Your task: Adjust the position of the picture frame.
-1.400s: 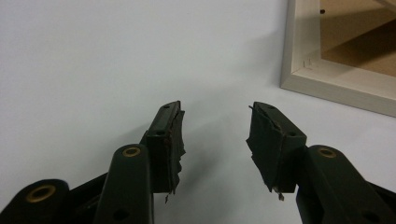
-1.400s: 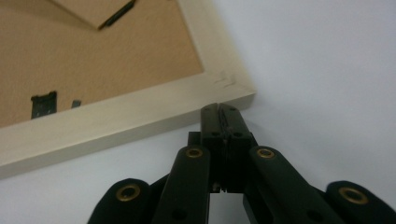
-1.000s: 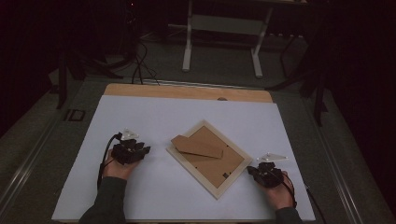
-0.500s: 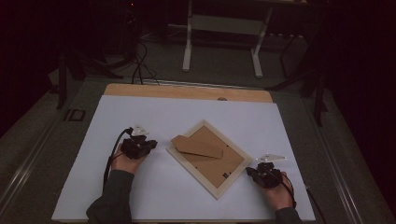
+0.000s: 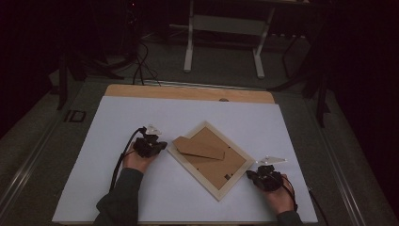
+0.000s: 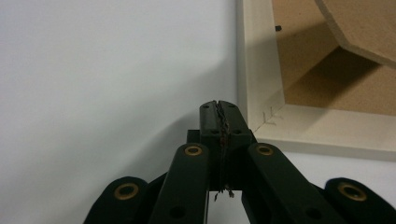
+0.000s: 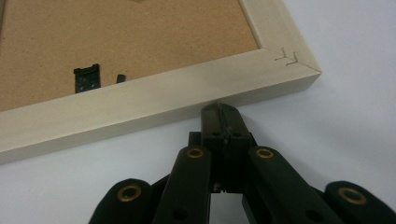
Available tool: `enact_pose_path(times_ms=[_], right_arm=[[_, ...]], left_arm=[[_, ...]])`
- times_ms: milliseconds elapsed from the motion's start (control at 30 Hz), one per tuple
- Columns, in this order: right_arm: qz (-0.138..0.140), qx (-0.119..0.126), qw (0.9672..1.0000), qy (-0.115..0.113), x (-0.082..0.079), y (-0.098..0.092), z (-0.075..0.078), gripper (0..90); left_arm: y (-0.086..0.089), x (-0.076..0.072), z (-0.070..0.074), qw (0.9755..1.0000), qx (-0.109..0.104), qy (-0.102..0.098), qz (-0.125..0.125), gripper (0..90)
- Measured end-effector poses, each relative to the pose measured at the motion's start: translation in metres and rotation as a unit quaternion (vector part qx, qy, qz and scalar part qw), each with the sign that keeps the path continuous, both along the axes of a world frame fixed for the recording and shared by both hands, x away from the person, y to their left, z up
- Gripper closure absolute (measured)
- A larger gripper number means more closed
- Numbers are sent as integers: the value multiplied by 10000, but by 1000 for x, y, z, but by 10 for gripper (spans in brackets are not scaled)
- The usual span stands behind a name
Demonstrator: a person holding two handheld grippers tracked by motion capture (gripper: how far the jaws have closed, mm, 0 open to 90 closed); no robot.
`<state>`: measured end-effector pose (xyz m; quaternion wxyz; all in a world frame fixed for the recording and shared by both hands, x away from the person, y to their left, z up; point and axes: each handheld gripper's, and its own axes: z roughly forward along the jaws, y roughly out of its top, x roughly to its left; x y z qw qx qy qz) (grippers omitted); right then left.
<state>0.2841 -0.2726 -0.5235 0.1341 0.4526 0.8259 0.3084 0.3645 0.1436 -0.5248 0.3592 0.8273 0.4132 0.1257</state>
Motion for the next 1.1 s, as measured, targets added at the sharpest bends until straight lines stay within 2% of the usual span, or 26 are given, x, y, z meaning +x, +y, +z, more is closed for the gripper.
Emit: enact_pose_path(times_ms=[267, 633, 733, 900, 1100], right_arm=[[9, -28, 10000, 10, -1, 2, 0, 900], [64, -88, 9999, -7, 4, 9, 0, 900], [57, -80, 10000, -7, 7, 10, 0, 900], [92, -106, 9999, 0, 10, 13, 1, 900], [122, -74, 9999, 10, 15, 14, 0, 900]], left_arm=[[-10, 3, -3, 9998, 162, 18, -125, 900], [-13, 0, -4, 9991, 428, 17, -74, 900], [-13, -3, -4, 9991, 424, 15, -28, 900], [-9, -8, -5, 9995, 300, 38, 4, 900], [-7, -17, -5, 9996, 297, 27, 8, 900]])
